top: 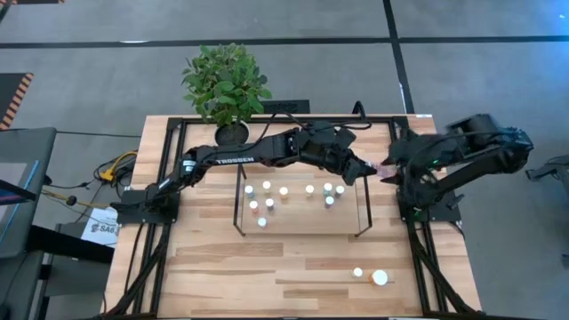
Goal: Pick and place medicine bottles onto shelf by color
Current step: Put the pink pill bottle on the shelf
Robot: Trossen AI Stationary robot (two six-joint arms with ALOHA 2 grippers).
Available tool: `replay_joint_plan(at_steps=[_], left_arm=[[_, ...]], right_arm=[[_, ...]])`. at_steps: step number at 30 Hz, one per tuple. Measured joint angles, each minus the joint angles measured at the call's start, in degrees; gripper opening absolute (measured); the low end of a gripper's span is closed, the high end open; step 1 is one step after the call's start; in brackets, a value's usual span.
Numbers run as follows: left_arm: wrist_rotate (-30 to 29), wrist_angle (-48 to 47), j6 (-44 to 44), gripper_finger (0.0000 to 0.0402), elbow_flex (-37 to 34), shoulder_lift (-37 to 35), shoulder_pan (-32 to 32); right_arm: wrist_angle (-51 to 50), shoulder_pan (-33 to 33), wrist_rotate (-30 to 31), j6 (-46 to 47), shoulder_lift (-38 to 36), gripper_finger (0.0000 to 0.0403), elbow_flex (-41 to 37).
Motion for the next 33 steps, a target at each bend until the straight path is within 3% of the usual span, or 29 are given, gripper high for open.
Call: replay_joint_plan(at_steps=[4,8,11,15,21,29,33], left_arm=[[2.27,-2.93,-1.23,0.0091,0.00,0.00,0.07],[9.54,-9.88,-3.67,0.0096,0.00,0.02,-0.09],[15.83,-18.40,-5.05,0.0097,0.00,0.02,-0.22],[17.46,-35.18,-4.70,0.0097,0.00,0.02,-0.92],[11.14,-53.33,-1.49,0.0097,-0.02,0.04,-3.08],[-3.54,-63.77,-3.41,0.0098,-0.20,0.12,-6.34],[-6.59,-67.78,-5.53,0.0098,-0.33,0.52,-8.00]], right_arm=[[-2.54,0.00,-0.13,1.70,-0.15,0.0254,6.31],[-2.43,0.01,-0.14,3.58,-0.79,0.0255,11.28],[-2.51,0.02,-0.14,4.57,-1.16,0.0255,13.52],[-2.53,0.02,-0.14,5.78,-2.52,0.0255,13.87],[-2.55,0.02,-0.12,5.72,-3.34,0.0255,13.85],[-2.55,0.02,-0.10,3.73,-3.55,0.0255,13.85],[-2.55,0.02,-0.10,2.73,-3.53,0.0255,13.85]])
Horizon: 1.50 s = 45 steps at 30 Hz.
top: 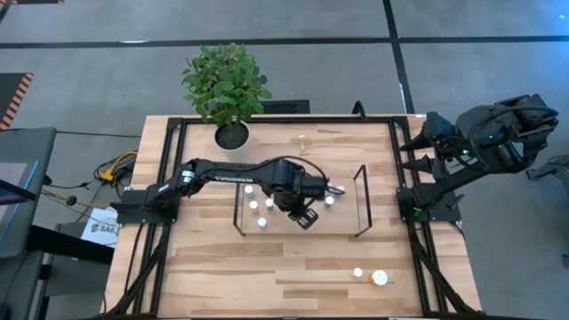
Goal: Pick and place medicine bottles onto shelf by color
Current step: Put the pink pill bottle on the shelf
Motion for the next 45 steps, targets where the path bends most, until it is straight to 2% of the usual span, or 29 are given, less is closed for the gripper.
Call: replay_joint_plan(at_steps=[8,16,26,35,45], left_arm=[[-7.85,-1.76,-3.54,0.0098,-0.53,-0.06,-2.33],[-7.30,-0.43,-5.52,0.0098,-7.88,-0.10,-3.87],[-11.19,3.22,-8.03,0.0098,-14.16,-0.12,-4.95],[-14.79,5.78,-9.37,0.0098,-15.23,-0.32,-6.61],[-13.87,6.18,-10.56,0.0108,-15.26,-0.26,-7.08]], right_arm=[[0.00,0.00,0.04,-0.14,0.00,0.0255,0.00],[0.00,0.00,0.09,0.02,0.00,0.0255,0.00],[0.00,0.00,0.09,0.05,0.00,0.0255,0.00],[0.00,0.00,0.11,0.08,0.00,0.0255,0.00],[0.00,-0.01,0.11,0.19,0.00,0.0255,0.00]])
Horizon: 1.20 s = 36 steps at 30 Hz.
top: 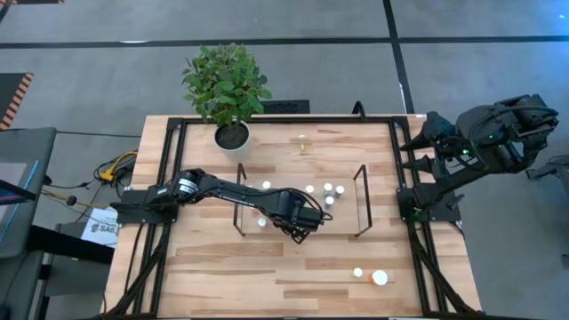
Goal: Pick and place medicine bottles onto shelf by color
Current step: Put the pink pill bottle on the shelf, then put the yellow pill bottle on the shelf
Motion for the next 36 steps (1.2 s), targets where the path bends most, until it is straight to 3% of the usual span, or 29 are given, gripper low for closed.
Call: replay_joint_plan(at_steps=[10,16,33,36], left_arm=[[2.56,-0.06,0.88,0.0161,-0.17,0.29,0.02],[3.90,-0.47,0.61,0.0170,0.25,0.27,0.22],[0.38,-6.78,2.13,0.0171,13.06,0.04,1.45],[-1.74,-6.25,2.62,0.0171,15.73,-0.08,1.77]], right_arm=[[0.00,0.01,0.00,-0.02,0.00,0.0255,0.00],[0.00,-0.01,-0.02,-0.04,0.00,0.0255,0.00],[0.00,-0.01,0.02,-0.16,0.00,0.0255,-0.02],[0.01,-0.02,2.33,0.45,0.00,0.0255,-0.02]])
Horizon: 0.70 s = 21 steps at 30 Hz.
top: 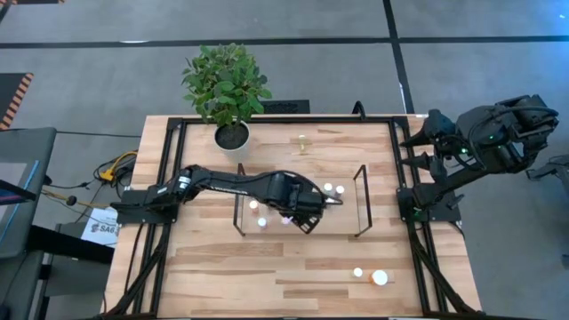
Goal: Pick and place medicine bottles onto shelf by color
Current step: Put the yellow pill bottle on the shelf
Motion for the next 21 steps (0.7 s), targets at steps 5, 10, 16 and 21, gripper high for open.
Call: replay_joint_plan(at_steps=[5,10,16,21], left_arm=[[-2.26,3.30,0.69,0.0171,-0.36,-3.33,0.98],[-5.12,7.74,0.93,0.0171,-0.08,-8.34,1.25],[-13.20,14.32,0.90,0.0171,-0.23,-14.17,-0.76],[-20.14,15.14,0.87,0.0171,-0.24,-16.78,-3.01]], right_arm=[[0.05,-0.04,7.93,0.61,0.00,0.0255,-0.31],[0.01,-1.81,14.57,0.43,0.00,0.0255,-3.16],[2.84,-8.23,19.84,0.48,0.04,0.0255,-9.90],[15.40,-15.08,20.27,0.45,0.39,0.0255,-18.03]])
